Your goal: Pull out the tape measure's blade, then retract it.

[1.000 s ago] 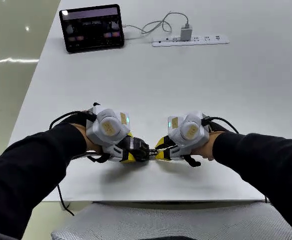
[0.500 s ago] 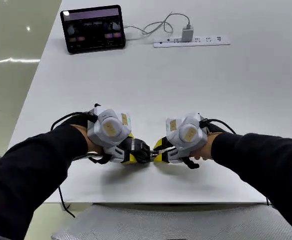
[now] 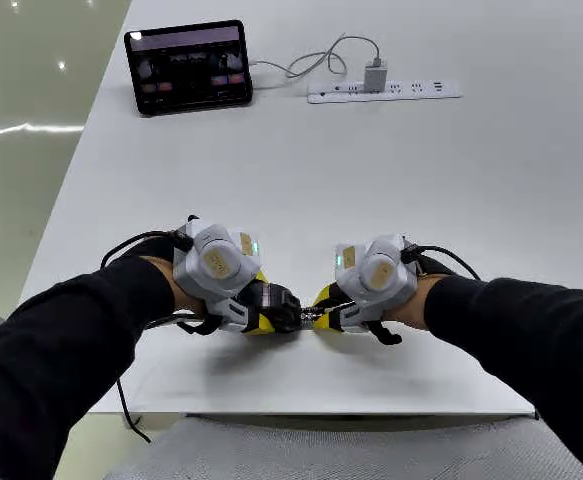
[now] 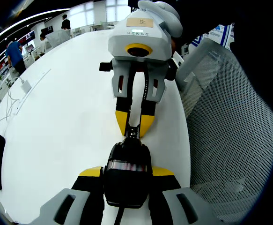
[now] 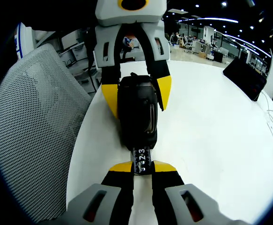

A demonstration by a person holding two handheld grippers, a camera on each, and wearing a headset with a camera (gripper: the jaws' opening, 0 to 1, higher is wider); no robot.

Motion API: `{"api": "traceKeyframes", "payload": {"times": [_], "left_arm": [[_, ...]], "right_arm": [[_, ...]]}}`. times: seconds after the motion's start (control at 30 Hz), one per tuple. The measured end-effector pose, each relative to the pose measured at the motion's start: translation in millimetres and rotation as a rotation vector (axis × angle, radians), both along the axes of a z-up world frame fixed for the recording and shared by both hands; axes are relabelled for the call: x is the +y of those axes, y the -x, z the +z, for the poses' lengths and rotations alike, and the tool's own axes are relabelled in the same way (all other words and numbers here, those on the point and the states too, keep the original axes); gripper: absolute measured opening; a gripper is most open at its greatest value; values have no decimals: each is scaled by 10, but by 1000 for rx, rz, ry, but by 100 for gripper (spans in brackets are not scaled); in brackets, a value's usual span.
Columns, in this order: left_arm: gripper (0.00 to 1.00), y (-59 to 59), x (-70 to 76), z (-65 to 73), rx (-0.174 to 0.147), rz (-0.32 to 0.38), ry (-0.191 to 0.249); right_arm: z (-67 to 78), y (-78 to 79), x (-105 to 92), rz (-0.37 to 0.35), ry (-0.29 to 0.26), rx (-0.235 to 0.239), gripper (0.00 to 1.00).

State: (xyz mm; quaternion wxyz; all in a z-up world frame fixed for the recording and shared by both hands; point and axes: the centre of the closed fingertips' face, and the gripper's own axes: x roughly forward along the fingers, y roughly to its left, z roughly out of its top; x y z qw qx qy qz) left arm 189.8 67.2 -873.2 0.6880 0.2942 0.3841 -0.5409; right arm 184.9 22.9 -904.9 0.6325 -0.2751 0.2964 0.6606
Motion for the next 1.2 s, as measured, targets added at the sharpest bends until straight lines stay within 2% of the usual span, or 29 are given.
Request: {"api": "traceKeyframes", "payload": {"times": [0.53,0.63,0.7,0.73,0.9,1.2], "left_arm": [[32,1,1,0,-4,-6,1],[32,7,-1,1,-5,-8,1],[32,12,-2,1,-6,-12,0],[32,17,-5,0,-6,-15,0],[32,19,-1,1,-8,-13,-3],[32,9,1,0,-6,-6,-2]], "right_arm": [[-2,-8,-91,-4,17,-11,9],[-6,-2,-111,-15,25,-1,9],[-10,24,-134,-30,35,30,9],[-13,32,-148,-20,43,32,10],[-16,26,-152,-24,55,29,9],[-7,1,-200,-10,41,2,9]]}}
